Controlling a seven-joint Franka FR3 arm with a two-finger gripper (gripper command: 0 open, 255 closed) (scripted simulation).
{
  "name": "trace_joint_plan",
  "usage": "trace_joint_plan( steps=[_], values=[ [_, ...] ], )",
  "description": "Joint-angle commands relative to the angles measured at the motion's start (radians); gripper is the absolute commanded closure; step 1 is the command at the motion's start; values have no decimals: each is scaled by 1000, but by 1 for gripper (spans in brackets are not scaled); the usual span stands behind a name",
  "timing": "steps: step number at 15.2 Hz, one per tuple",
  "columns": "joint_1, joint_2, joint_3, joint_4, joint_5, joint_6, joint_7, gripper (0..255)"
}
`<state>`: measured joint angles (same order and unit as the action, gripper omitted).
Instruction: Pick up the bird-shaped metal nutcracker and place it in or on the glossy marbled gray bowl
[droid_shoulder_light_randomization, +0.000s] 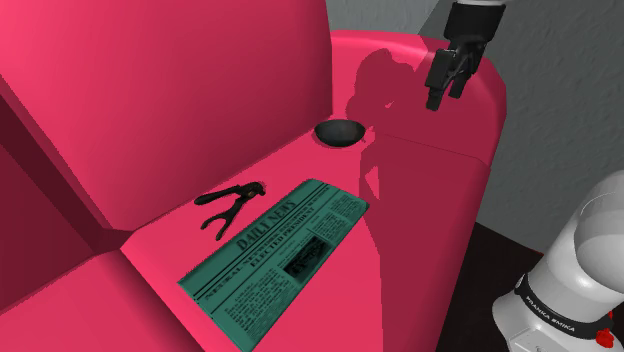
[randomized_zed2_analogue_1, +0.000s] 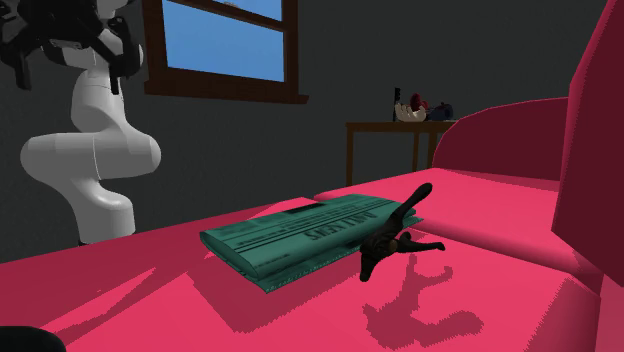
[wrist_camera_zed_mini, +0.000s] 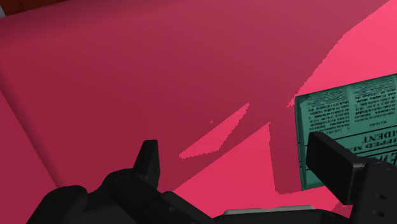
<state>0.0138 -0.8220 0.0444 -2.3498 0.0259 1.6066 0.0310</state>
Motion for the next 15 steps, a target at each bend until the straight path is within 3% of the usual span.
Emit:
trace_joint_plan(
  steps=[1,15],
  values=[
    [0,0,0,0,0,0,0,0],
    [16,391,216,115,169,253,352,0]
  ],
)
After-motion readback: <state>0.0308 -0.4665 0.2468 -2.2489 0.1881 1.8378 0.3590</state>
